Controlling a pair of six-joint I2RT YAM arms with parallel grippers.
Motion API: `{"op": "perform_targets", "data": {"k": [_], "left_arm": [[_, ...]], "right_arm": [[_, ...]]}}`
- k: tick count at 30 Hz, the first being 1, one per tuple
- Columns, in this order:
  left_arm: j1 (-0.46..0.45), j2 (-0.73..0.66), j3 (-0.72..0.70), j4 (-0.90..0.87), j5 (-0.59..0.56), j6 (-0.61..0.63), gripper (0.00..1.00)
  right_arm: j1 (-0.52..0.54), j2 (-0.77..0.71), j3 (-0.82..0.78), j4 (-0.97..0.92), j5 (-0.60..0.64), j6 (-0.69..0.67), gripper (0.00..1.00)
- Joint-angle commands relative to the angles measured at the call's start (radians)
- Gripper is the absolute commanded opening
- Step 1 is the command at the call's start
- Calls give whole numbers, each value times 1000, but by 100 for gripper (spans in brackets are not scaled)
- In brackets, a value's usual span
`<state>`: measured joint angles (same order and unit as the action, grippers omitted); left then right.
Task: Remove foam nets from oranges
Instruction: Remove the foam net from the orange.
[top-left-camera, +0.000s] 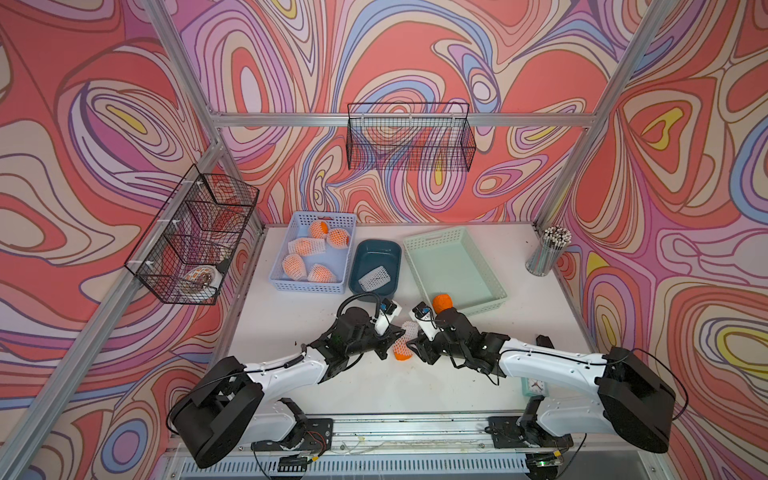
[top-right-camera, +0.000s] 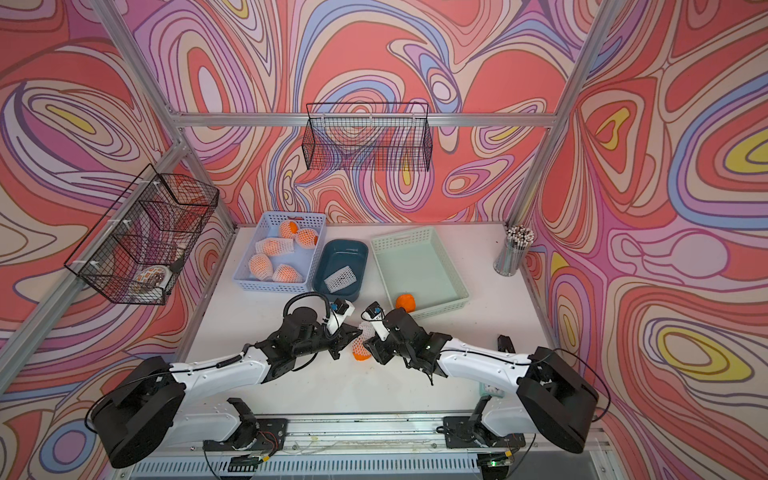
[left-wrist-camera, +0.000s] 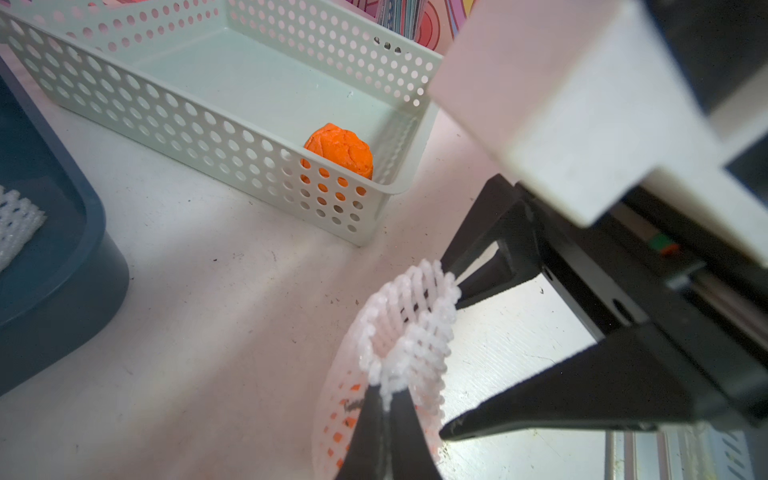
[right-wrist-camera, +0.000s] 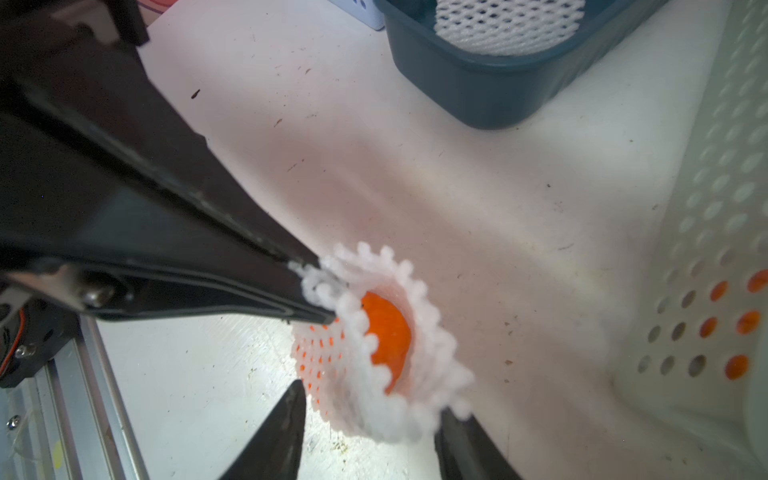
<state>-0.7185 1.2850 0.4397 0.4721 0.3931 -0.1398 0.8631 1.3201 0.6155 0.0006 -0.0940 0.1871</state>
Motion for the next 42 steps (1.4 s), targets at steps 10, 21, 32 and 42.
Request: {"op": "perform_targets", "data": {"k": [10,21,32,42], "left_arm": [[23,21,9,29,19,-36,2],[32,49,2,70,35,-69,2],[31,24,-2,89,-13,-113,5],[31,0,-4,82,-58,-167,21]], "right_arm": [[-25,78,39,44,-23,15,40],[-47,116,76,57,-66,15,17],[-50,99,148,-41,-65,41,0],[-50,90,153,-62,-60,43,0]]}}
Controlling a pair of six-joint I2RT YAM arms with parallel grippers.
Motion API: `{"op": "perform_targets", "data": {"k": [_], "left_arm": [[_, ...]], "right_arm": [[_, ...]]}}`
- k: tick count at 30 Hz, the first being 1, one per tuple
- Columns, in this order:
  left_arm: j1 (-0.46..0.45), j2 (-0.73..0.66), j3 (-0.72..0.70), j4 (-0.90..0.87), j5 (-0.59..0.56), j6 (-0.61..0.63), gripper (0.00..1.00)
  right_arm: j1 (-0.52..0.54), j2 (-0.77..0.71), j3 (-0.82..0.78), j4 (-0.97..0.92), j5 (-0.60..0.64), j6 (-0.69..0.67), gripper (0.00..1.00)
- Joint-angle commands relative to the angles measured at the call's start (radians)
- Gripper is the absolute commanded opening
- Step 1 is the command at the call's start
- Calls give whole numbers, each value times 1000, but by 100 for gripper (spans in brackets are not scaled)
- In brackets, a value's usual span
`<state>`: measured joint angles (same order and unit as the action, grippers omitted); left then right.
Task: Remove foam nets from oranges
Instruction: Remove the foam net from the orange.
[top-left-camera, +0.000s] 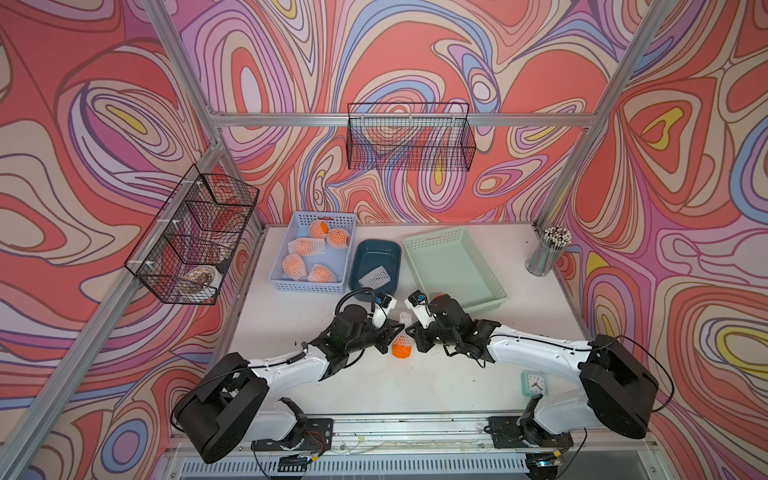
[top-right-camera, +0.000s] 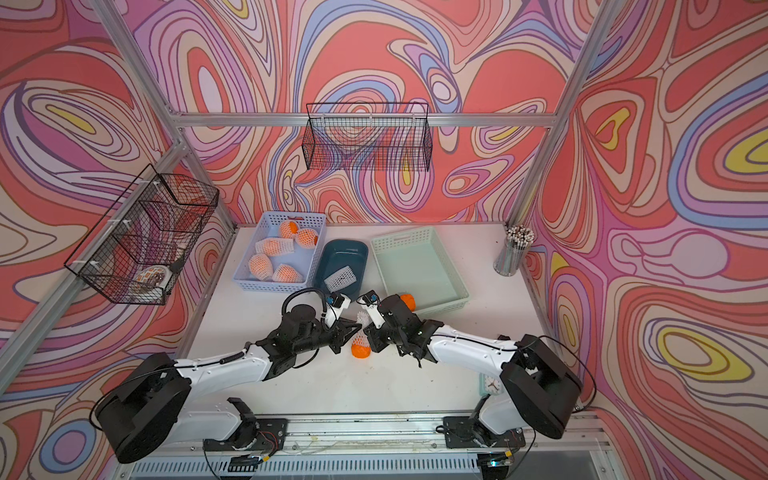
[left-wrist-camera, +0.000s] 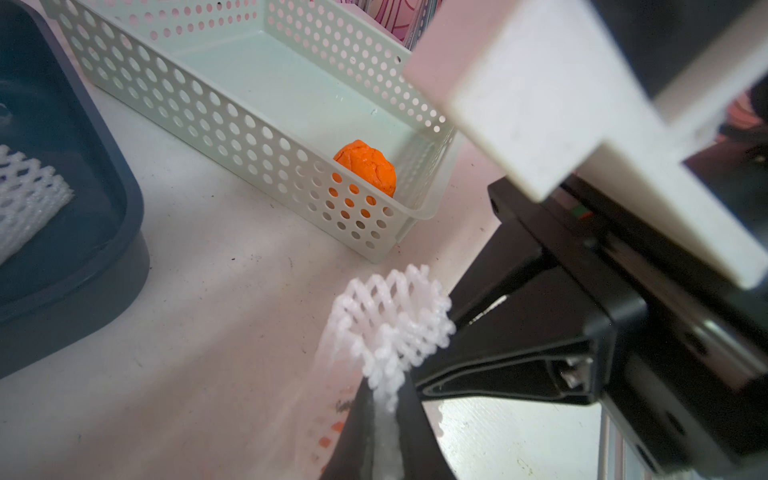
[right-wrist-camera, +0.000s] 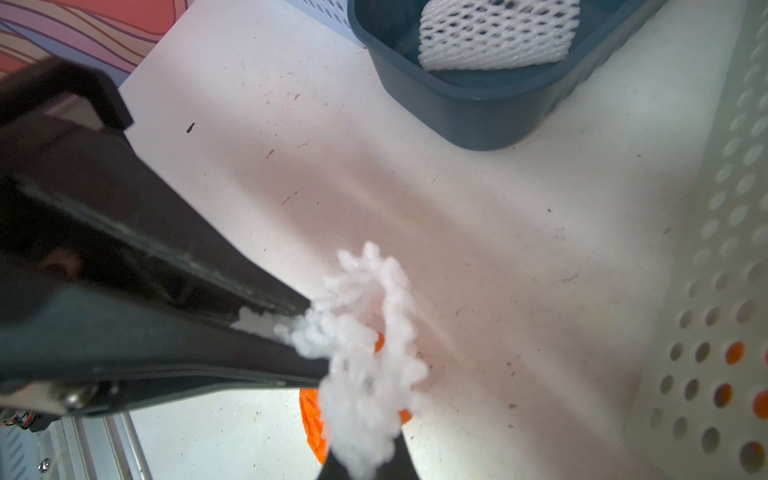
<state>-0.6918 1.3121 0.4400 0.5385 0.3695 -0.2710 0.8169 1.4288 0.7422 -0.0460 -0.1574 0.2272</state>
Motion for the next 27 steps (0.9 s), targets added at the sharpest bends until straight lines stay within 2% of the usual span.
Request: {"op": "perform_targets", "data": {"k": [1,5,12,20,27], "left_arm": [[5,-32,-4,14,-36,-41,24],[5,-60,-10,13,-54,-68,49],[5,-116,-17,-31,-109,-80,76],[5,-250,-21,-125,-171,-91,88],[5,-524,1,-375,-290,-66,96]], "right_arm": [[-4,-20,26,-15,2,4,0],[-4,-18,26,-24,0,4,0],[-4,-26,32,-39,7,9,0],[-4,-57,64,-87,11,25,0],[-34,-107,214,-327,89,63,0]]}}
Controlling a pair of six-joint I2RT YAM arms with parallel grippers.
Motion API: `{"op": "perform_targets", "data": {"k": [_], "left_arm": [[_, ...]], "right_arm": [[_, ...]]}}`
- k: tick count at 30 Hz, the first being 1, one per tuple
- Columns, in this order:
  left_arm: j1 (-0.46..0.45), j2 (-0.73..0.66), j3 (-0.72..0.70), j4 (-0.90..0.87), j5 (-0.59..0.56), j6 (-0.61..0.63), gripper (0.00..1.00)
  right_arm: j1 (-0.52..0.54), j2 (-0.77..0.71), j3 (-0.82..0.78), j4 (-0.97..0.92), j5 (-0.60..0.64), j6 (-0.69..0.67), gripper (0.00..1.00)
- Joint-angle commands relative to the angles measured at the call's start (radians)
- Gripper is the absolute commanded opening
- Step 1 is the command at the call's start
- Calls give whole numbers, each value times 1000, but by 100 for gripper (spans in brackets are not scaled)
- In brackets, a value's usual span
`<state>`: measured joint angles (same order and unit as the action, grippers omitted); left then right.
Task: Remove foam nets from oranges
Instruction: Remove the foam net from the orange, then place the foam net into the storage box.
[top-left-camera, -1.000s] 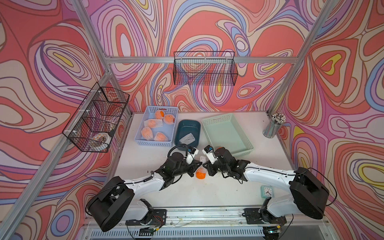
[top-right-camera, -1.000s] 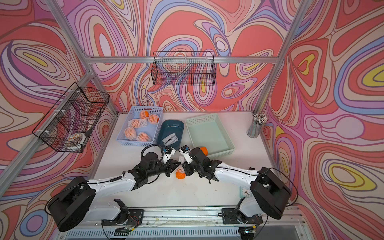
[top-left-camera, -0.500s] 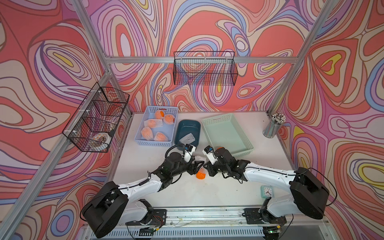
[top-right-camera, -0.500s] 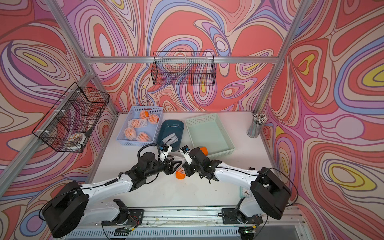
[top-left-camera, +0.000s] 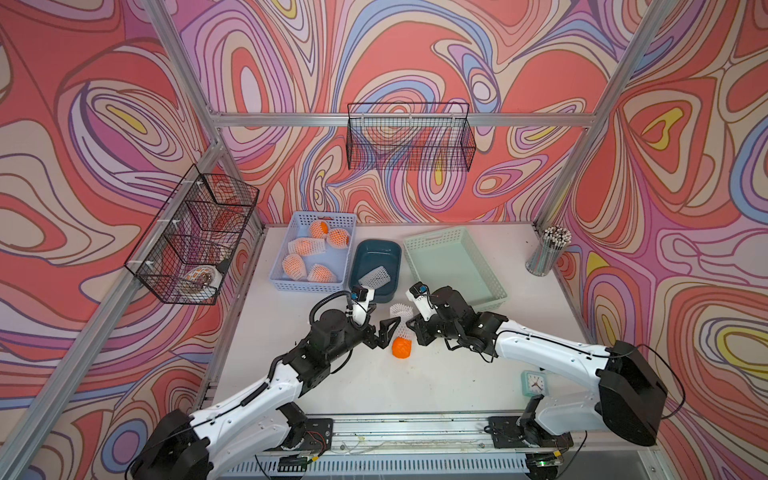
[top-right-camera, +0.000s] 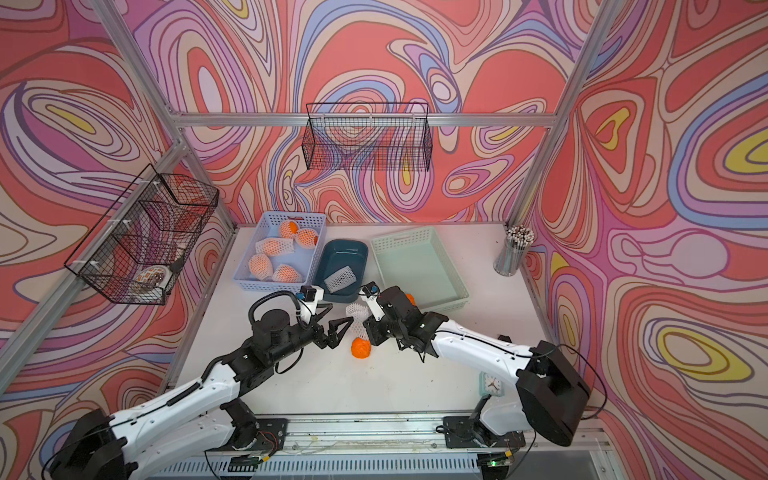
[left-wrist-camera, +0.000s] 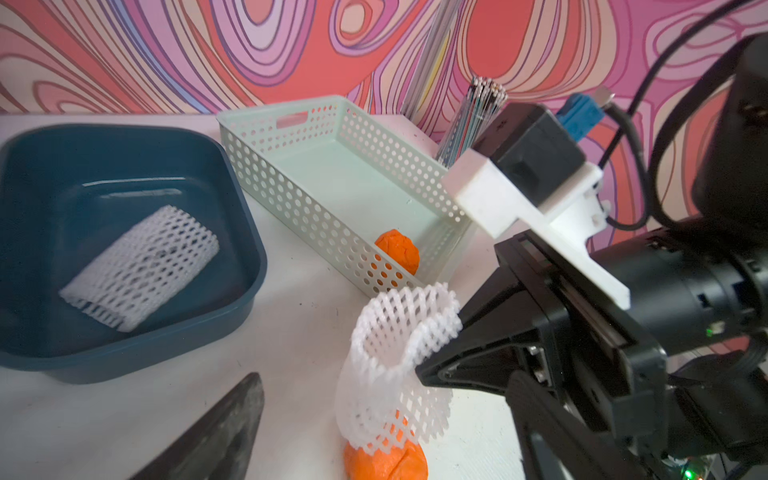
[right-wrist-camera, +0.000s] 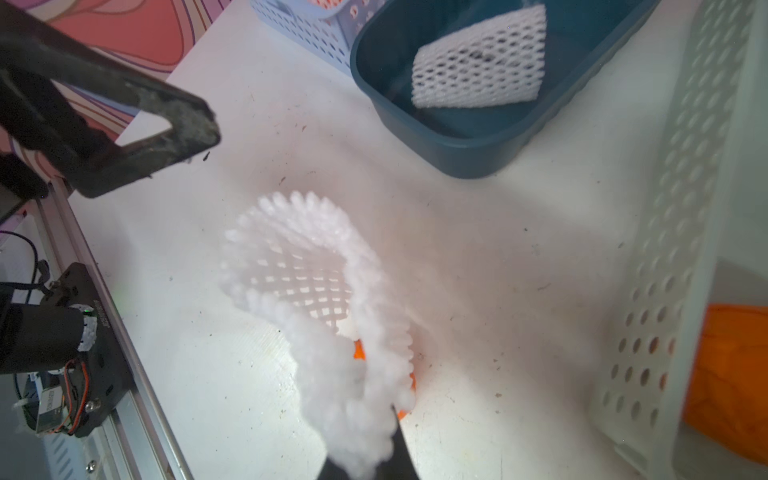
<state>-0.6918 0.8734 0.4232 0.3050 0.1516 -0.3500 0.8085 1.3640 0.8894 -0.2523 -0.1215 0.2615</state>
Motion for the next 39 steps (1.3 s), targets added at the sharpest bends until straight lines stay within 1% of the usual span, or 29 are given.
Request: {"op": "perform_targets", "data": {"k": [1,4,6,10,11,13,15,19,21,23,26,29,31,33,35,37,39], "left_arm": [[5,-133,28,-198,-90,21,97],[2,-216,55,-327,-141,41,97],[-13,-229,51,-343,-153,28,98],[-55,-166,83,-407,-158,23,98],[-73,-145,118,-429,-175,30,98],[-117,-114,141,-455,-222,49,98],[-147,-103,143,-460,-258,61,99],[-155,-95,138,-467,-230,44,99],[-158,-79,139,-483,-231,33,100],[-159,-69,140,-491,-259,8,100],[-158,-48,152,-467,-239,-9,100],[-157,-14,185,-459,-250,-9,100],[-148,16,218,-471,-251,-13,100],[-126,37,229,-441,-195,-24,100],[-87,57,225,-384,-116,-52,100],[-7,87,208,-305,0,-111,100],[59,118,184,-210,92,-159,98]], "right_arm": [[-52,-43,101,-171,60,43,0],[-153,-37,197,-308,65,62,0],[-221,-21,253,-379,78,60,0],[-359,38,342,-459,30,52,0],[-388,57,361,-477,26,49,0],[-430,76,380,-483,9,42,0],[-453,77,384,-466,-21,43,0],[-462,109,416,-461,-56,38,0],[-462,128,422,-437,-118,36,0],[-462,164,442,-418,-192,41,0],[-462,214,469,-390,-265,54,0],[-461,274,508,-362,-353,71,0],[-459,324,535,-340,-442,81,0],[-450,369,563,-327,-502,86,0],[-430,400,585,-324,-525,85,0],[-409,429,592,-311,-549,90,0],[-395,431,582,-290,-569,96,0]]}}
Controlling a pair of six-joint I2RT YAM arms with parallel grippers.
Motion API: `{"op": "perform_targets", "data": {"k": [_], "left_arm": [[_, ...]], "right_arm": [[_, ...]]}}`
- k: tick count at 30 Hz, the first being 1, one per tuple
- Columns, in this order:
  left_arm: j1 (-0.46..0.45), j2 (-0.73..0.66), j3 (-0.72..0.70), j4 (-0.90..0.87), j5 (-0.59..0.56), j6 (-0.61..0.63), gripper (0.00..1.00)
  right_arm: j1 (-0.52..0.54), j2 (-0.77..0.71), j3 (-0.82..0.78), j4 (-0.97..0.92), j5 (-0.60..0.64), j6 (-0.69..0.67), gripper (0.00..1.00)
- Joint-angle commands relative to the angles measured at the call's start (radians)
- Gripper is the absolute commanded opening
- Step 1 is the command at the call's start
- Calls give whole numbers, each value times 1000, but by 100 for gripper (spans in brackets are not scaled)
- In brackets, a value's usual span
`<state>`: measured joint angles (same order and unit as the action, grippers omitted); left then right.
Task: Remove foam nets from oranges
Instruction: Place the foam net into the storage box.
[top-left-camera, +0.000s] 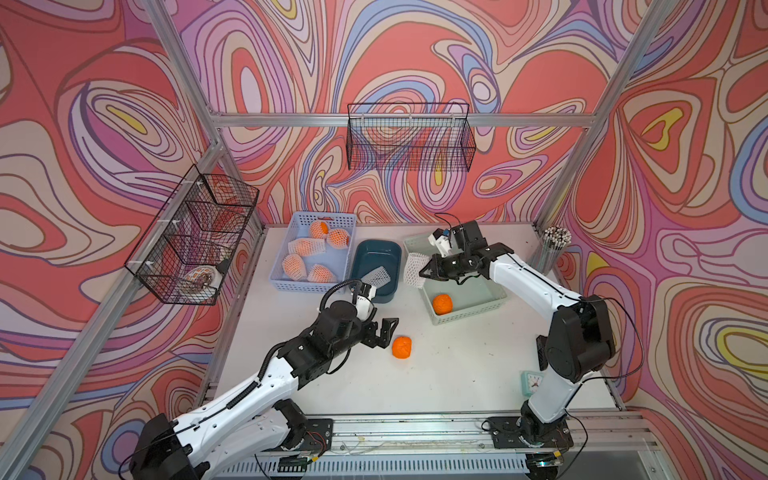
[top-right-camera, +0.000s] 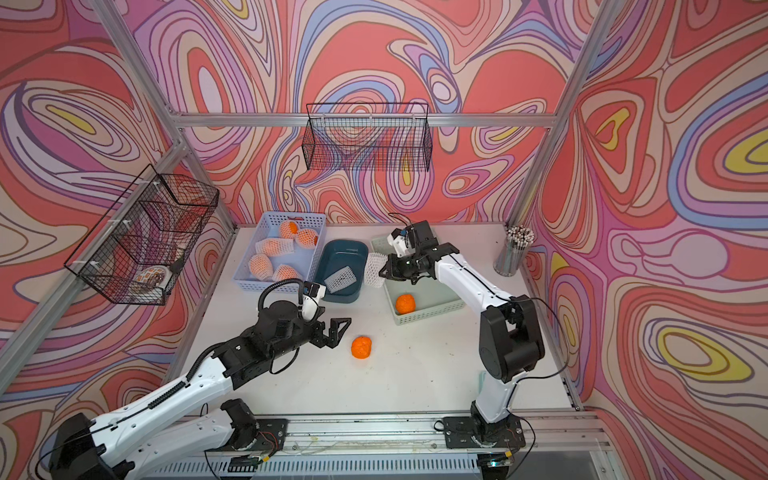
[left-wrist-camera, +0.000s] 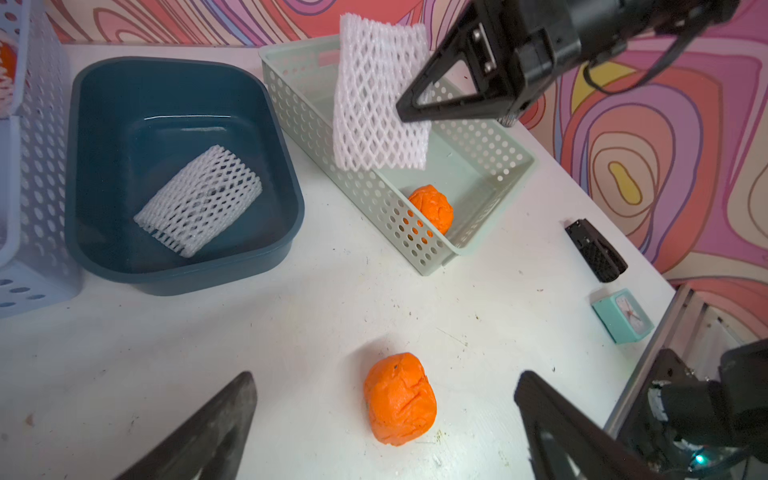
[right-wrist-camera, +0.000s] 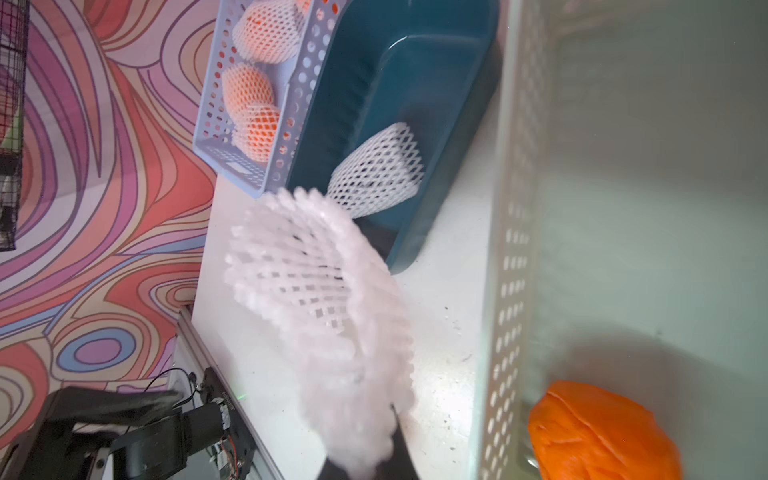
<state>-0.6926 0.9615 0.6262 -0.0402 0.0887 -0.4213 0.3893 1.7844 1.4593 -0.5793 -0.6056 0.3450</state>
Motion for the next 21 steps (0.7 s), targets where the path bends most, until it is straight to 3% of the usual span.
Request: {"op": "perform_targets", "data": {"k": [1,4,8,19,21], "left_arm": [[91,47,-31,195,202,-110,97],[156,121,-48,364,343,-166,95],[231,226,-52,503,445,-242,90],[254,446,67,549,477,-228,83],[254,470,80,542,473,-216,77]], "right_arm": [[29,8,0,53,-102,21,0],[35,3,-35,90,-149,34,0],[39,-6,-68,98,-170,28,0],[55,-40,-140,166,-243,47,0],[56,-43,-145,163,-250,45,0]]}}
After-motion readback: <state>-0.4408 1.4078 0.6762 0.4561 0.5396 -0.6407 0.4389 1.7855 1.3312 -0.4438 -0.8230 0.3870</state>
